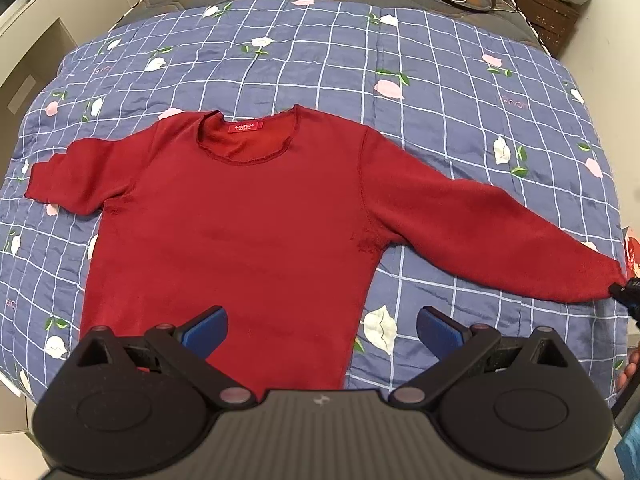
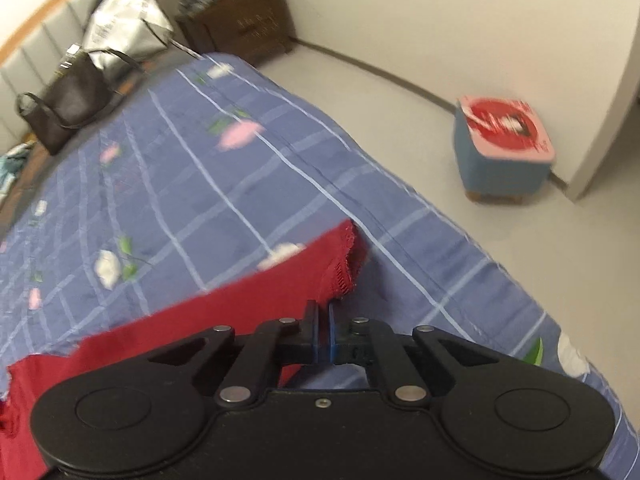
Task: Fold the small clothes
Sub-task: 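Close the right tool on the sleeve cuff, then lift the cuff with the right tool, lay it across the chest, open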
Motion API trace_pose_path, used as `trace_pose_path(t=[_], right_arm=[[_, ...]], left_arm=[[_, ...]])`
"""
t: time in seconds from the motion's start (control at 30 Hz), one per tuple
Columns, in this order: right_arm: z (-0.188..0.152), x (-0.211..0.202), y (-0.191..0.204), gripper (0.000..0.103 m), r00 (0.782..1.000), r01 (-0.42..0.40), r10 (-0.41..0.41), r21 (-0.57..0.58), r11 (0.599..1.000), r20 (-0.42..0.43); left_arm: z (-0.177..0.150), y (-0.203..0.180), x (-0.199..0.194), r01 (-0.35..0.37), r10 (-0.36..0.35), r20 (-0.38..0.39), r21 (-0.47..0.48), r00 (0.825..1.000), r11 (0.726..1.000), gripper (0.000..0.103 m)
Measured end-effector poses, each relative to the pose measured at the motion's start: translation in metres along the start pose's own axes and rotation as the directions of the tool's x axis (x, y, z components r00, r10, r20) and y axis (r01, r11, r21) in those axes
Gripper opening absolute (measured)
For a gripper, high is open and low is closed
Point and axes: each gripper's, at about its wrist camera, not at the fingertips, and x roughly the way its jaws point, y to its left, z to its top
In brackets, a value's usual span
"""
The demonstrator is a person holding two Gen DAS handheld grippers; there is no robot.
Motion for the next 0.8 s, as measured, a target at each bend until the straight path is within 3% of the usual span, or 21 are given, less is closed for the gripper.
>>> trace_pose_path(t=[0.2,0.4,0.63,0.8], right_arm=[[0.007,-0.042,0.036,0.004,0.992,-0.081,0.091,-0.111,0.990,0.091],[0.004,-0.080,0.100,0.004,0.966,-0.153,0.200,-0.263,0.953,0.165],[-0.023,-0.127,0.202,0.004,0.930,-0.230,0.320,-0.393,0.890,0.180],[-0.065,-0.155,0.287,0.004,0.904,-0.285,0.395,-0.456,0.843,0.164]], left_arm=[[0.002,0.017,-0.004,0.015,-0.015,0.020,-0.023,1.000,1.000,0.103],[0.002,0.054,-0.009,0.037,-0.033,0.054,-0.070,0.998,0.997,0.103],[-0.003,0.136,-0.011,0.086,-0.077,0.063,-0.174,0.995,0.981,0.103],[-0.001,0.209,-0.010,0.094,-0.080,0.076,-0.205,0.994,0.974,0.103]])
